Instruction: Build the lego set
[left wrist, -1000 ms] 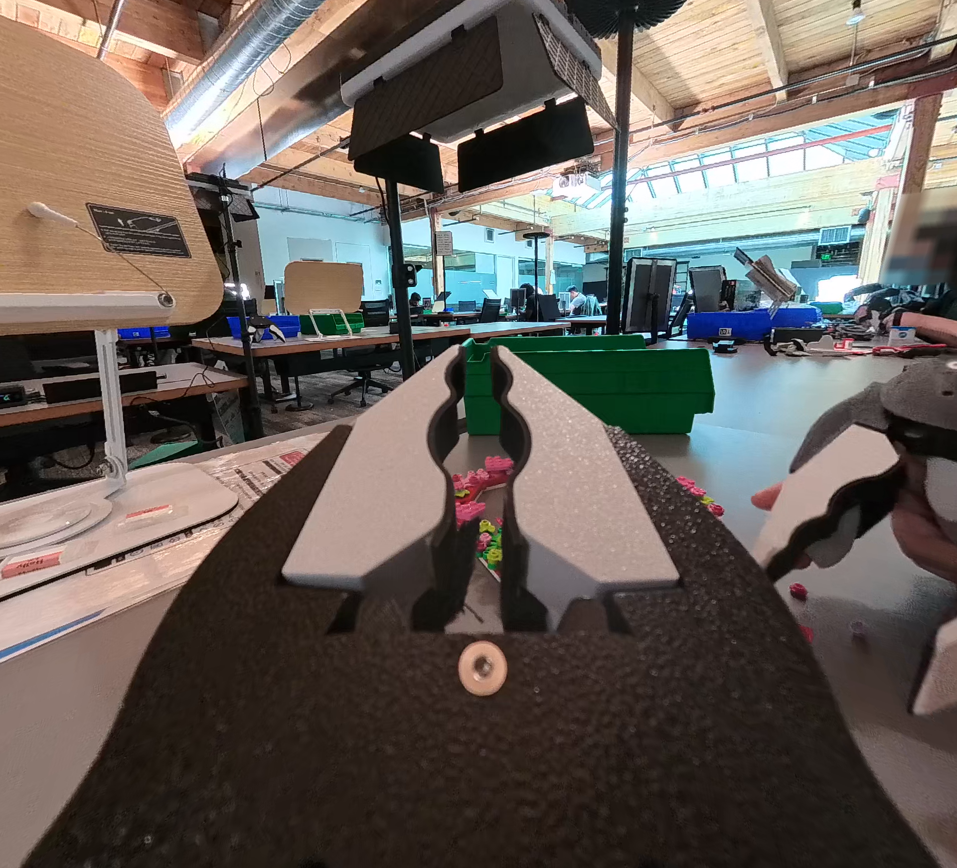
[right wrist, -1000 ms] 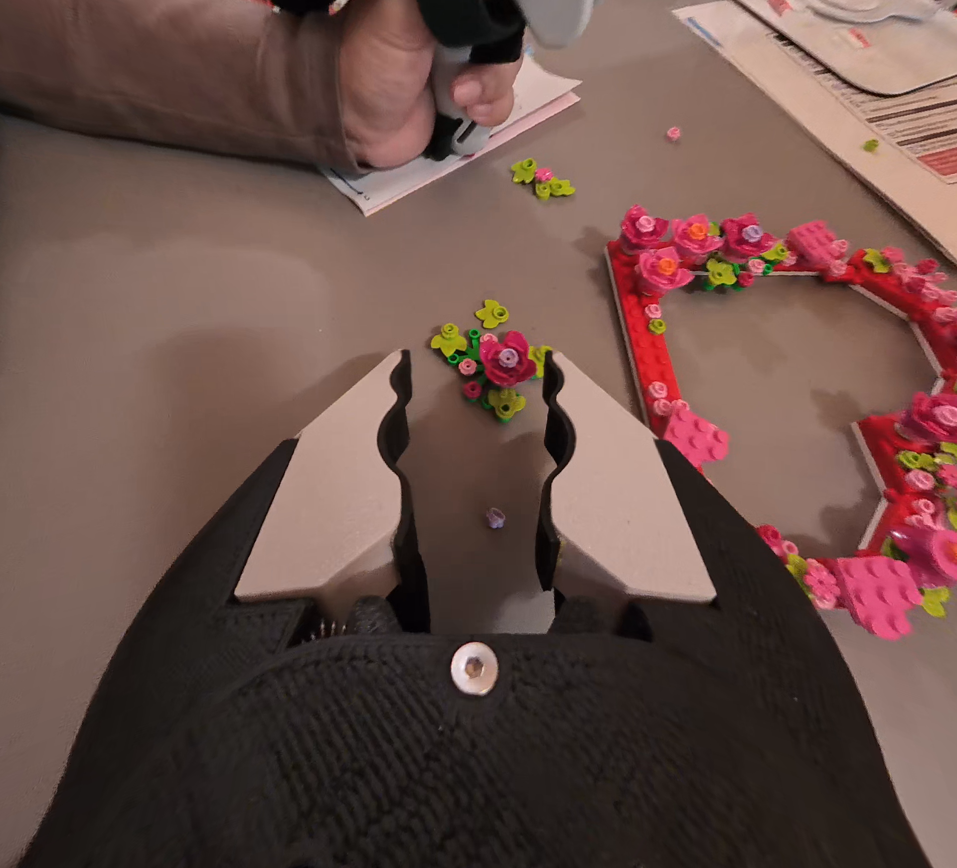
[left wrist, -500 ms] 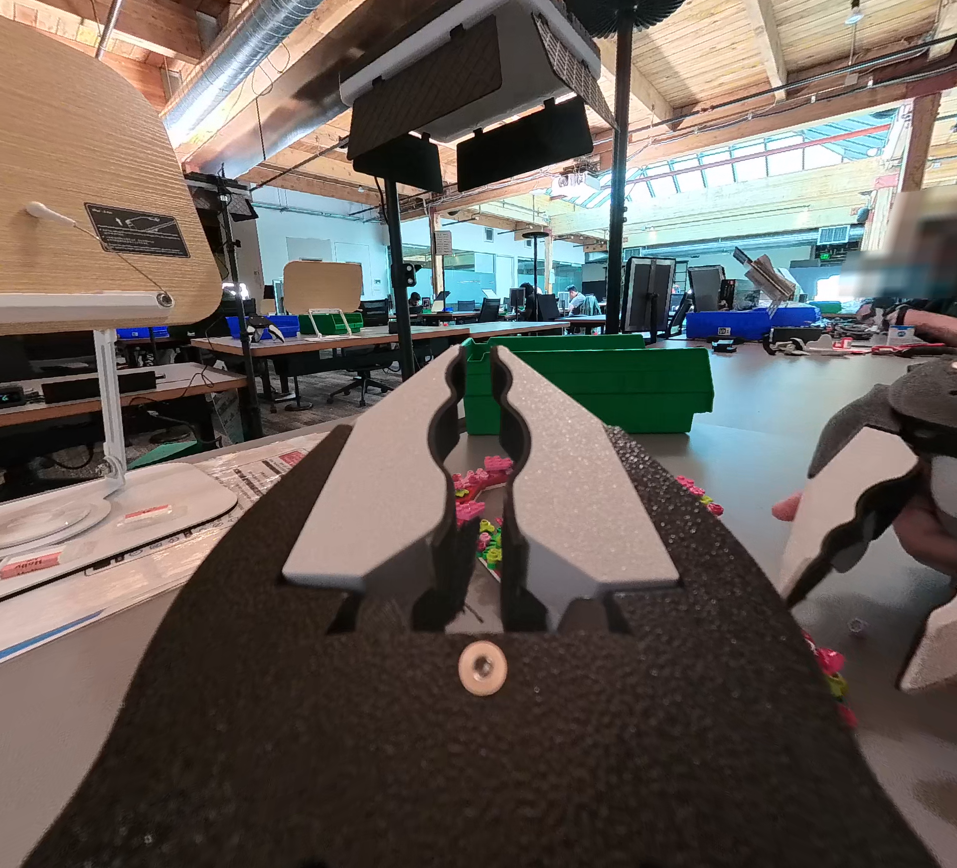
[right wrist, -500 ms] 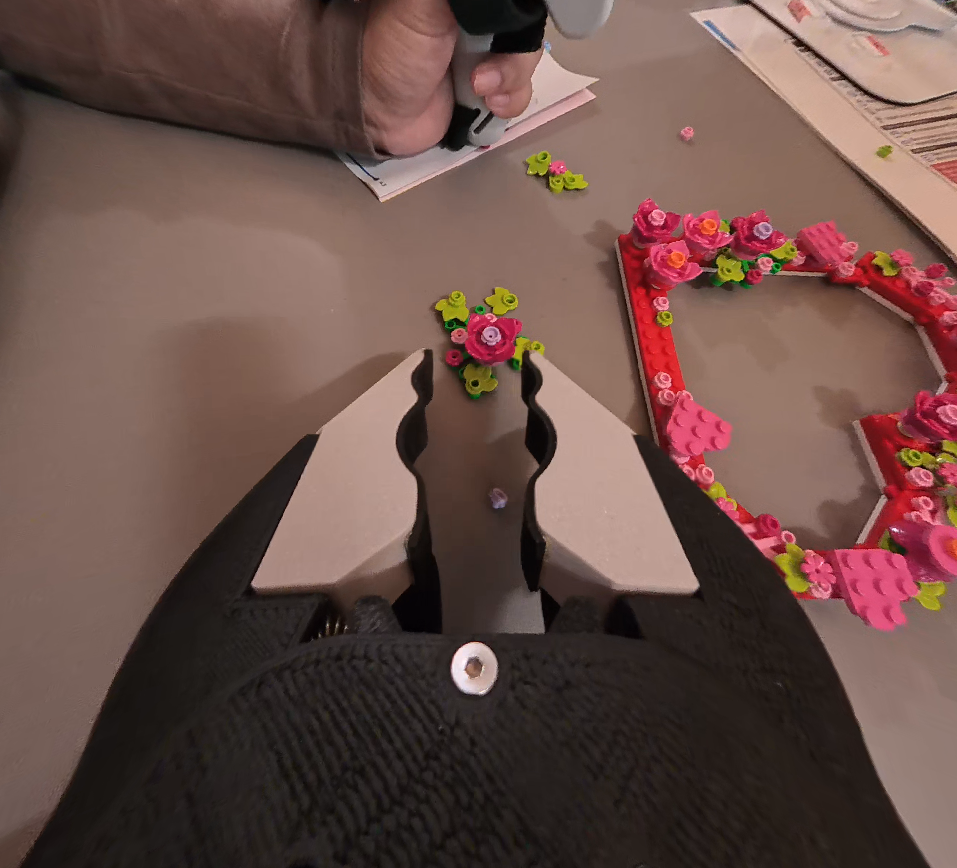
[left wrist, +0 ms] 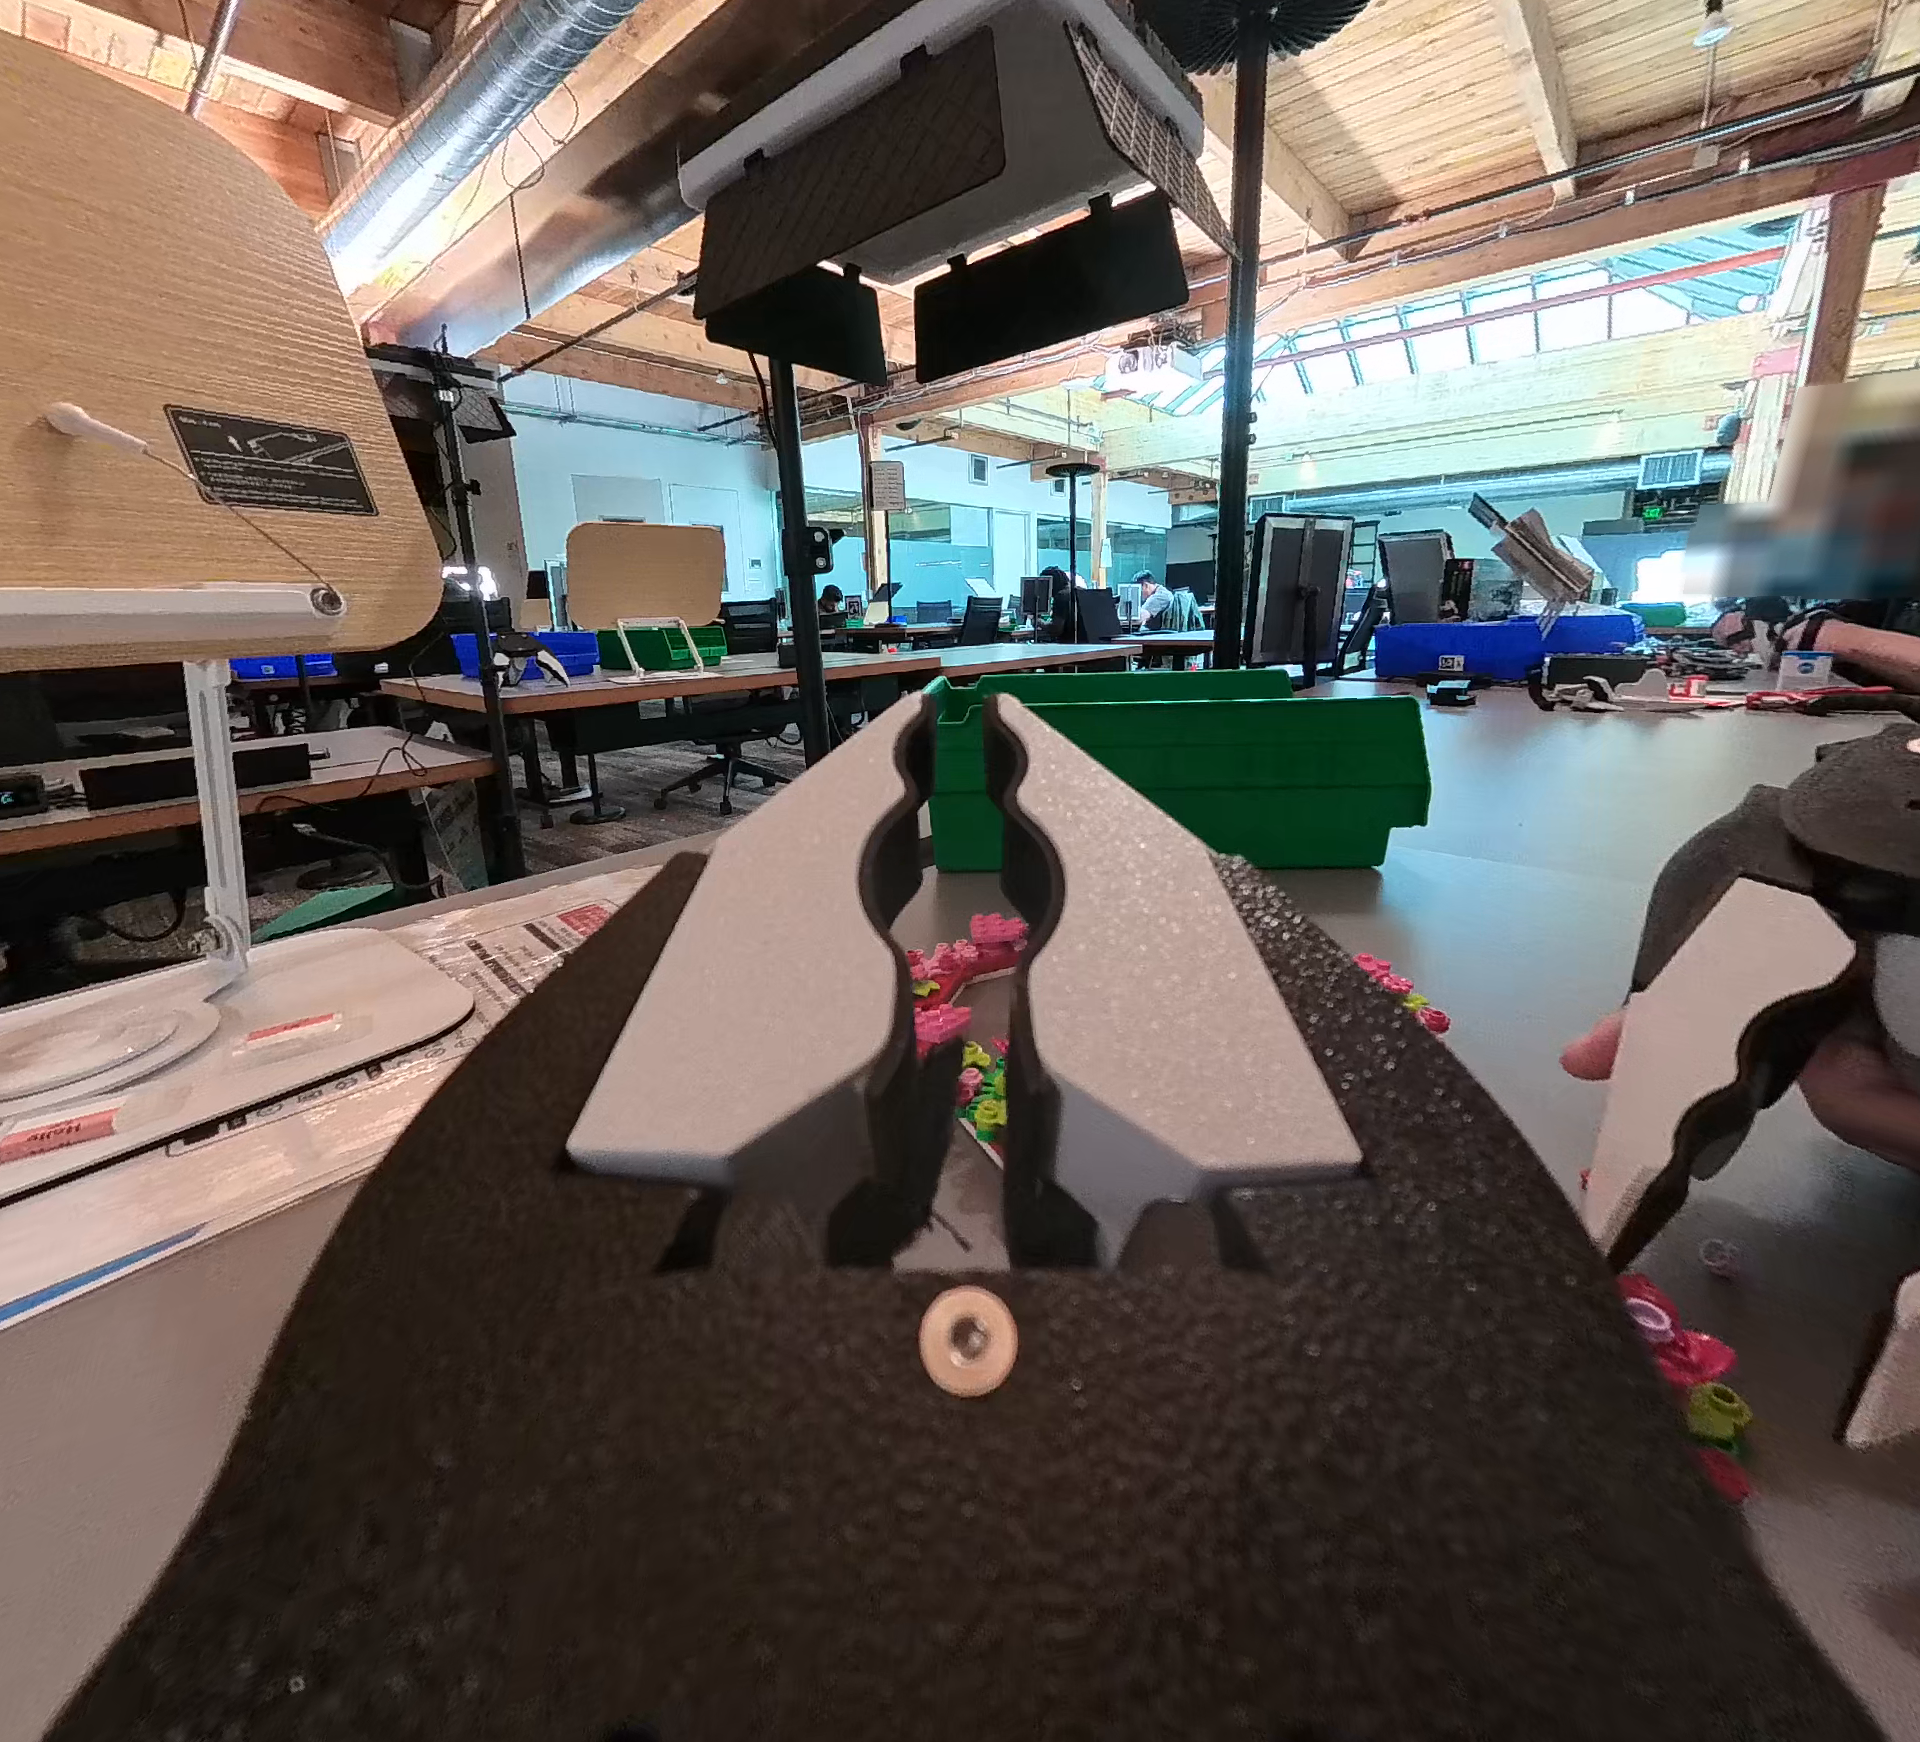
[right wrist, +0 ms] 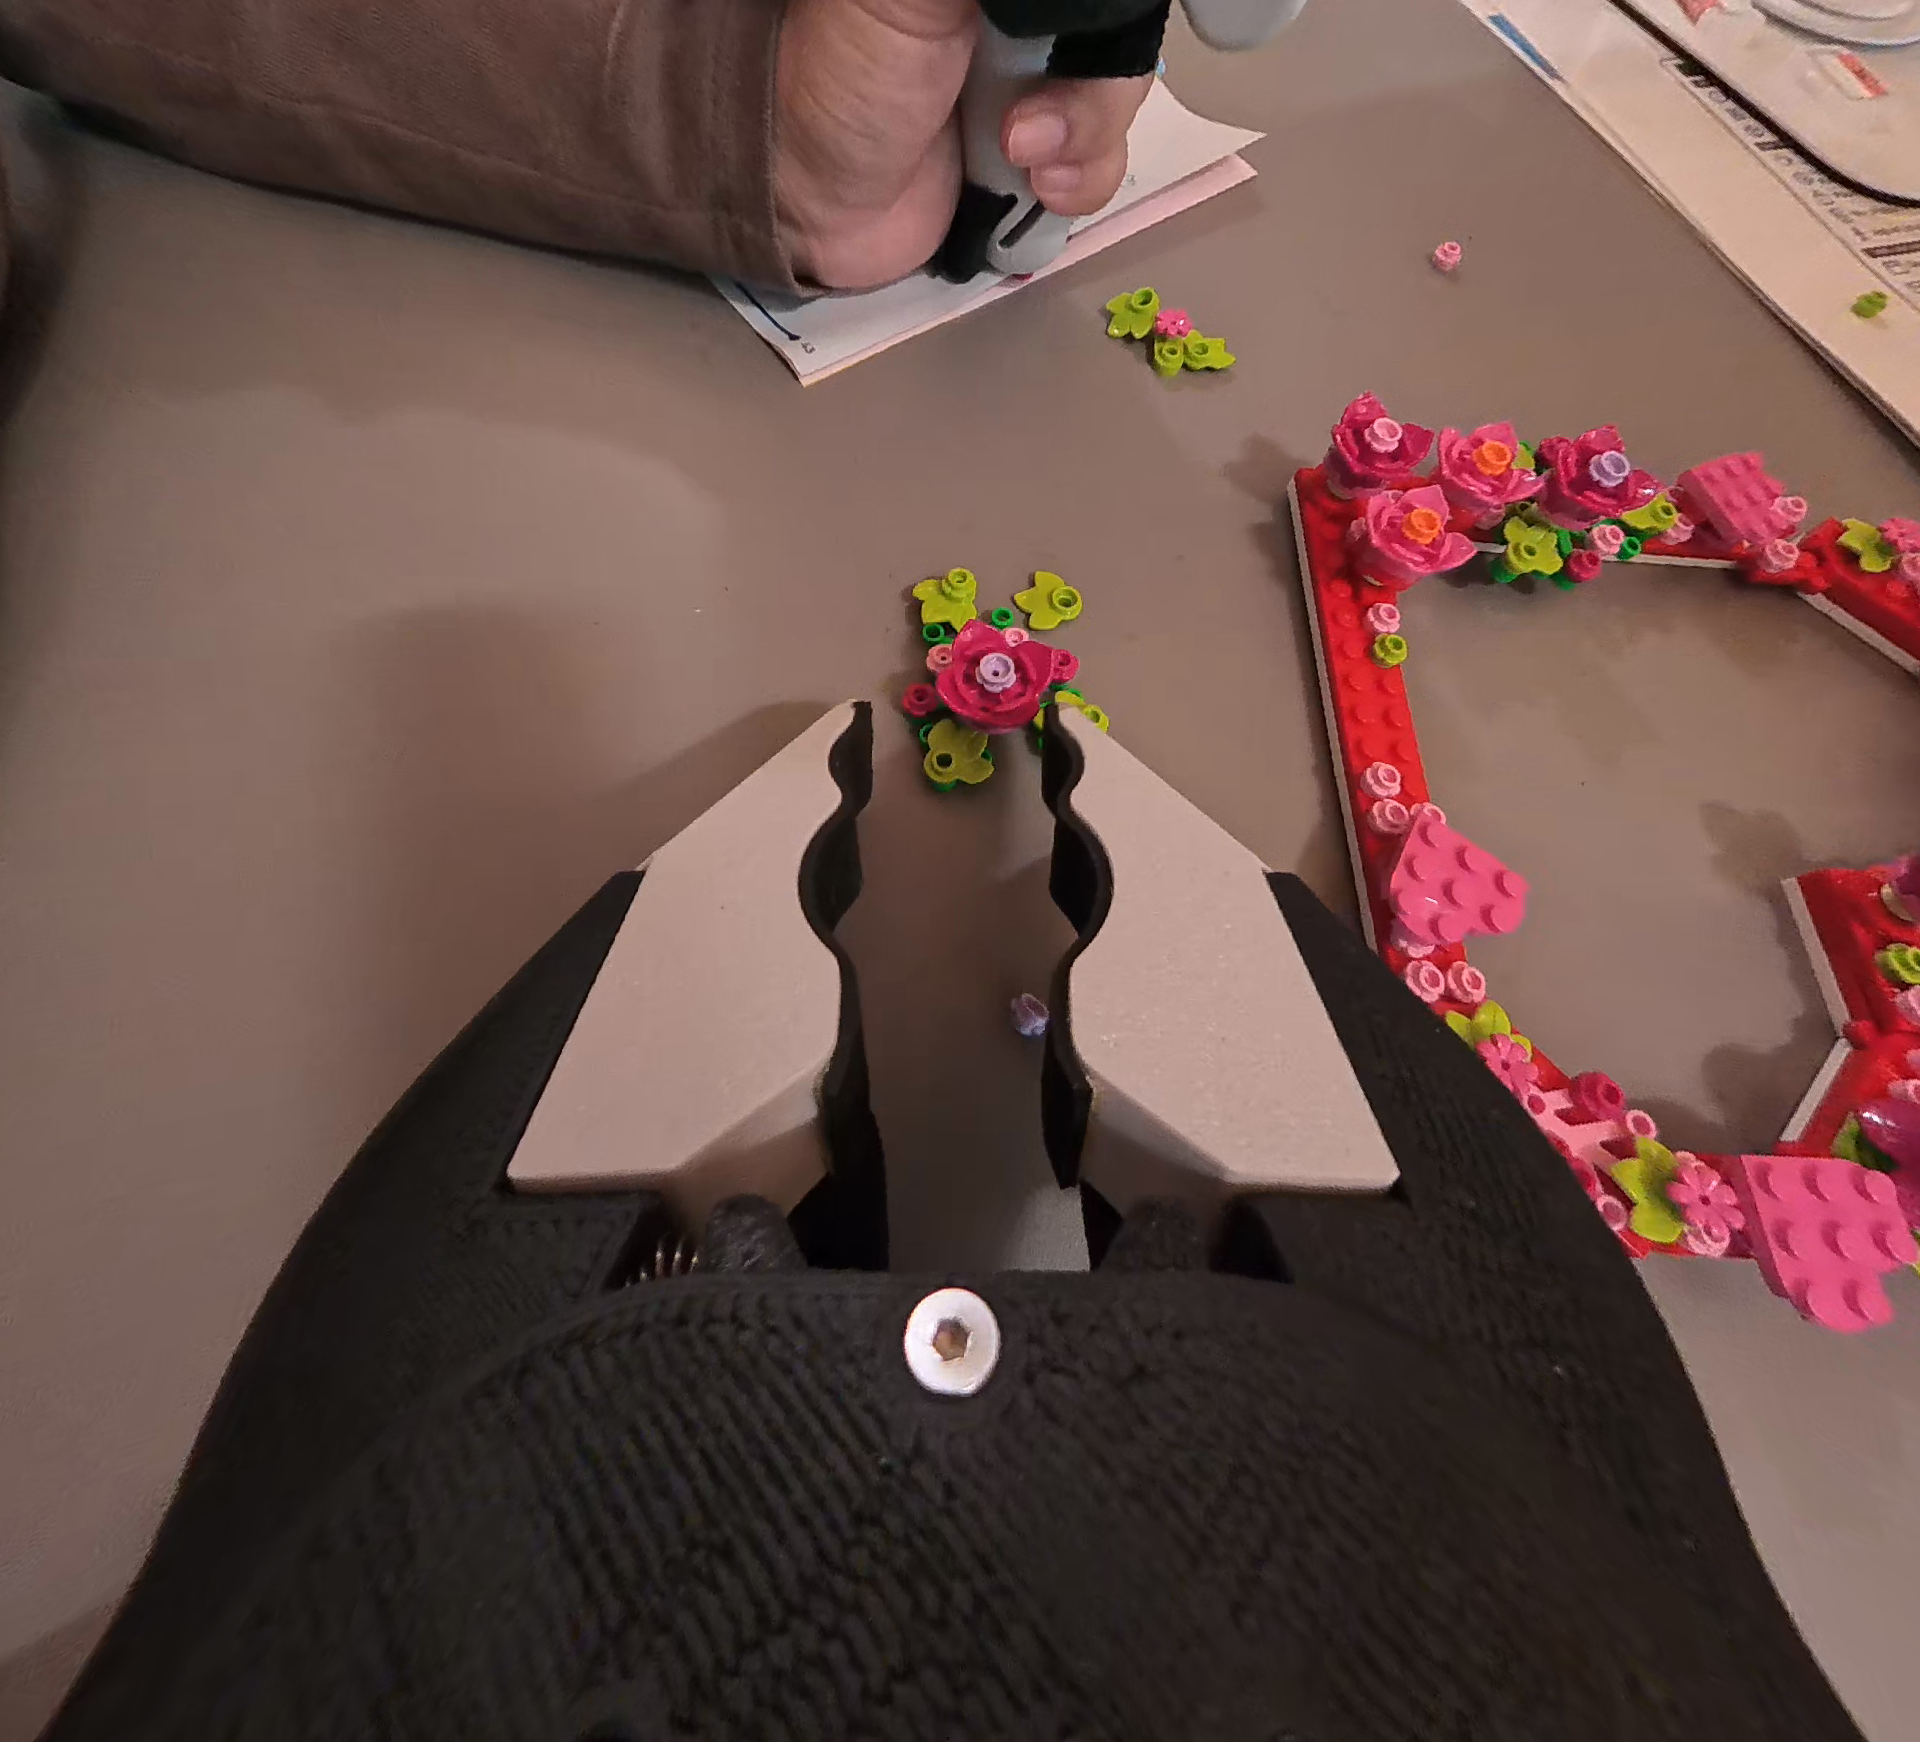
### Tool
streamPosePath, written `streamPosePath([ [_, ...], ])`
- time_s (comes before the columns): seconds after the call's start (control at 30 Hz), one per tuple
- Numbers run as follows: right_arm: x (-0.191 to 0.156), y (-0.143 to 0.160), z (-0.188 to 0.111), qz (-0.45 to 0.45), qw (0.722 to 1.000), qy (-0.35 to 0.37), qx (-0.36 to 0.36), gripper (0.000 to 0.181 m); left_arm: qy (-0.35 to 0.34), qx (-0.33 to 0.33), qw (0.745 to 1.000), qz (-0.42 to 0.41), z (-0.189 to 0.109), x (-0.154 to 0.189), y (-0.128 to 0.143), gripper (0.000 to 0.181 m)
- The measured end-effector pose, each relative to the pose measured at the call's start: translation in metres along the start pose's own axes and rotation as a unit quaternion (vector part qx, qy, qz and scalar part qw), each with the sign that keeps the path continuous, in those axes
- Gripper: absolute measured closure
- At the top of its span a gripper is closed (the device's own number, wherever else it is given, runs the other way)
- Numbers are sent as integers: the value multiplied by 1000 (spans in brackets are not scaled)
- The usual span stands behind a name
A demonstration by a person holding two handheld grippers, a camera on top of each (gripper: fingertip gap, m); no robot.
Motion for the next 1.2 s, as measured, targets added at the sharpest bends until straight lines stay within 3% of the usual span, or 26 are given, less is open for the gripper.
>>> streamPosePath([
  [1.2,-1,-5,8,-31,998,46,2,149,2,-1,1000,1,0,1,0,176],
])
Point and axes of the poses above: each gripper's, where its closed fingertips meet, z out along the fingers, y out of its underside, x = y × z across the jaws, the point moved 10 cm from there along -z, back along the fingers, and after that the axes turned 1 degree about z, right-handed, at the moved point
